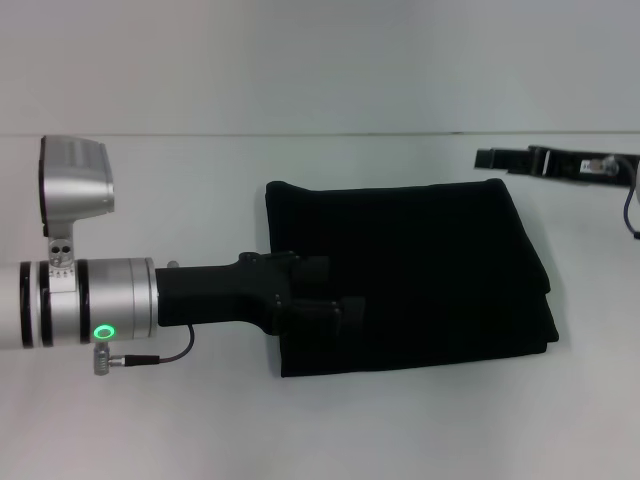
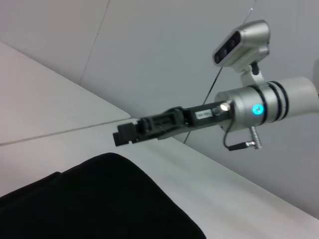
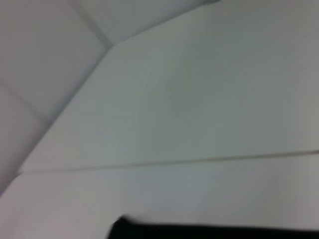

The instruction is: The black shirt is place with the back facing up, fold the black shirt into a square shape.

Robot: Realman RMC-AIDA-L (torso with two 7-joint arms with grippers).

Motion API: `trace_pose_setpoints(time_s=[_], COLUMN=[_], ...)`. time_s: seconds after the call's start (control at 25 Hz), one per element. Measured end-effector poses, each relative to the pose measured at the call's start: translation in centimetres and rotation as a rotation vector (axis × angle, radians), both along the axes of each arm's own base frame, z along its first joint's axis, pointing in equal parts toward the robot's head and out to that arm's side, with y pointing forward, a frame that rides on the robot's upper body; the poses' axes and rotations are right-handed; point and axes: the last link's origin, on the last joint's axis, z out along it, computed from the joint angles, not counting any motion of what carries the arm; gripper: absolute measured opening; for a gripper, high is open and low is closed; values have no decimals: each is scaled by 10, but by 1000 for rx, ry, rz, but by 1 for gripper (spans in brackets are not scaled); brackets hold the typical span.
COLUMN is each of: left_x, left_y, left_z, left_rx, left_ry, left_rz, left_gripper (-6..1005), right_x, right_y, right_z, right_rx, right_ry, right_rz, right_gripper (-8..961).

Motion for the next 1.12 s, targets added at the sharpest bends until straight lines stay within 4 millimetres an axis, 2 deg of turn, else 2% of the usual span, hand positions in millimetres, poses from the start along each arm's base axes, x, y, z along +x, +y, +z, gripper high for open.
trace_pose_setpoints(time_s=[0.04, 0.28, 0.68, 0.92, 1.12], left_x=[0, 1, 2, 1, 1], left_y=[0, -1, 0, 0, 0], left_z=[0, -2, -3, -4, -5], left_rx=[0, -8, -12, -9, -11], left_ry=[0, -5, -6, -3, -4], left_rz=[1, 3, -1, 9, 10], left_gripper=[920, 920, 919, 919, 919], right_x=[-3, -6, 1, -1, 3], right_y=[-4, -17, -11, -13, -16], right_z=[-1, -19, -55, -64, -66], right_rx=[-30, -133, -108, -125, -140], right_ry=[10, 6, -157, -193, -211], right_rz=[23, 69, 58, 80, 79], right_gripper=[711, 510, 265, 33, -1])
